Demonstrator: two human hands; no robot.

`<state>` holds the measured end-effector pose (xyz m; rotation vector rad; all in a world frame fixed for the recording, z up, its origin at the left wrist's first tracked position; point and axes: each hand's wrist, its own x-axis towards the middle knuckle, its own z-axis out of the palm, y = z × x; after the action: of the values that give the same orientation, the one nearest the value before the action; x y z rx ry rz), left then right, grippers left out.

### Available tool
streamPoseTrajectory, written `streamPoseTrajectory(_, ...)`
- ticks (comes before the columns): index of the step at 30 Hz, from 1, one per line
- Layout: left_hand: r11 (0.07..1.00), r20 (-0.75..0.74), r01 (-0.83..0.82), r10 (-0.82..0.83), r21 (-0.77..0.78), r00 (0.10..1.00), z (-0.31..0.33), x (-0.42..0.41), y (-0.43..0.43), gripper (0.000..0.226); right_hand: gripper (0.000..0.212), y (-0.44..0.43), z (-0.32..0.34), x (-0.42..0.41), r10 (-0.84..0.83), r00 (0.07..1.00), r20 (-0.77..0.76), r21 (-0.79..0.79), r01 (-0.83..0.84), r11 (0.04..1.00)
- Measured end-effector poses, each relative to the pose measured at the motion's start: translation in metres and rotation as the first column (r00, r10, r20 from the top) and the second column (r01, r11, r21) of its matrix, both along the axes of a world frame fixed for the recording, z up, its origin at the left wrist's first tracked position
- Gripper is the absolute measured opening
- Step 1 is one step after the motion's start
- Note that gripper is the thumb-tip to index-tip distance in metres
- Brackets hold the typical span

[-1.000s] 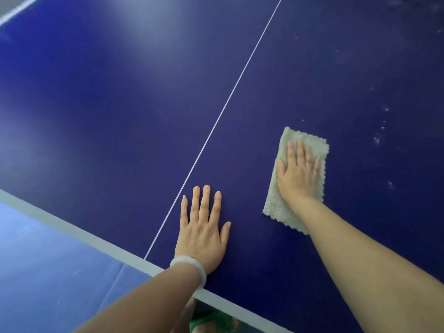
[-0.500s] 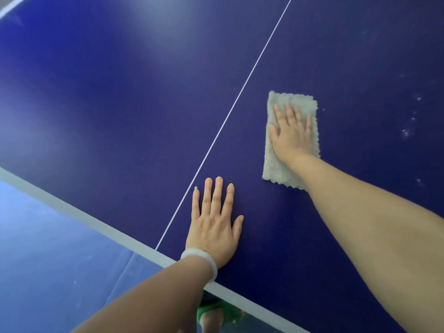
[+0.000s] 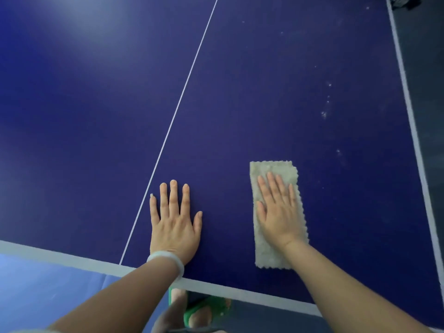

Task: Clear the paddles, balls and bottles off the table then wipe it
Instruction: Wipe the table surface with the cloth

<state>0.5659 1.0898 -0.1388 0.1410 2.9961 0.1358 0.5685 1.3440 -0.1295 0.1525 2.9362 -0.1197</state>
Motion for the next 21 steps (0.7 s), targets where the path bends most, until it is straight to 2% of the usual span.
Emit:
streamPoseTrajectory(1, 1.0, -0.004, 0.002, -0.002, 0.003, 1.0, 0.0, 0.0, 0.001, 0.07, 0.06, 0.022, 0.001, 0.003, -0.185, 0.983, -0.006, 0.033, 0.185, 0.982)
streamPoseTrajectory(3, 1.0, -0.011, 0.003, -0.003, 0.003, 1.0, -0.001, -0.001, 0.002, 0.07, 0.06, 0.041, 0.004, 0.005, -0.549, 0.836, -0.011, 0.062, 0.549, 0.834)
streamPoseTrajectory(4, 1.0, -0.014, 0.004, -0.004, 0.003, 1.0, -0.001, -0.001, 0.003, 0.071, 0.061, 0.034, 0.005, 0.005, -0.642, 0.767, -0.008, 0.055, 0.641, 0.765)
streamPoseTrajectory(5, 1.0, -0.013, 0.004, -0.004, 0.003, 1.0, -0.002, -0.001, 0.003, 0.071, 0.062, 0.017, 0.005, 0.005, -0.667, 0.745, -0.003, 0.032, 0.667, 0.745)
streamPoseTrajectory(6, 1.0, -0.01, 0.009, -0.009, 0.003, 1.0, -0.002, -0.001, 0.002, 0.071, 0.062, -0.005, 0.004, 0.009, -0.635, 0.772, -0.001, 0.019, 0.635, 0.772)
streamPoseTrajectory(7, 1.0, -0.013, 0.013, -0.013, 0.001, 1.0, -0.002, -0.001, 0.002, 0.071, 0.062, -0.026, 0.001, 0.016, -0.547, 0.837, -0.015, 0.009, 0.547, 0.837)
streamPoseTrajectory(9, 1.0, -0.021, 0.015, -0.015, -0.001, 1.0, -0.003, 0.0, 0.001, 0.071, 0.061, -0.054, -0.002, 0.038, -0.269, 0.962, -0.035, 0.005, 0.27, 0.963)
streamPoseTrajectory(11, 1.0, -0.025, 0.016, -0.016, 0.009, 1.0, -0.003, 0.0, 0.001, 0.071, 0.061, -0.041, 0.001, 0.062, -0.005, 1.0, -0.005, 0.007, 0.005, 1.0)
streamPoseTrajectory(12, 1.0, -0.029, 0.017, -0.016, 0.012, 0.999, -0.004, 0.0, 0.0, 0.071, 0.061, -0.023, 0.002, 0.072, 0.043, 0.999, 0.009, 0.016, -0.043, 0.999)
streamPoseTrajectory(13, 1.0, -0.029, 0.015, -0.014, 0.015, 0.999, -0.005, 0.0, 0.0, 0.071, 0.061, -0.003, 0.002, 0.08, 0.014, 1.0, 0.014, 0.028, -0.015, 0.999)
streamPoseTrajectory(14, 1.0, -0.029, 0.013, -0.012, 0.018, 1.0, -0.006, 0.0, -0.001, 0.071, 0.062, 0.015, 0.003, 0.086, -0.091, 0.996, 0.012, 0.043, 0.091, 0.995)
streamPoseTrajectory(16, 1.0, -0.032, 0.014, -0.014, 0.02, 0.999, -0.006, 0.001, 0.0, 0.071, 0.063, 0.039, 0.003, 0.088, -0.38, 0.925, -0.005, 0.08, 0.379, 0.922)
streamPoseTrajectory(17, 1.0, -0.032, 0.017, -0.016, 0.023, 0.999, -0.007, 0.001, 0.0, 0.071, 0.063, 0.043, 0.001, 0.086, -0.47, 0.882, -0.017, 0.09, 0.47, 0.878)
streamPoseTrajectory(21, 0.998, -0.047, 0.009, -0.006, 0.054, 0.999, -0.008, 0.0, -0.003, 0.072, 0.065, 0.039, 0.0, 0.082, -0.502, 0.865, -0.009, 0.078, 0.502, 0.862)
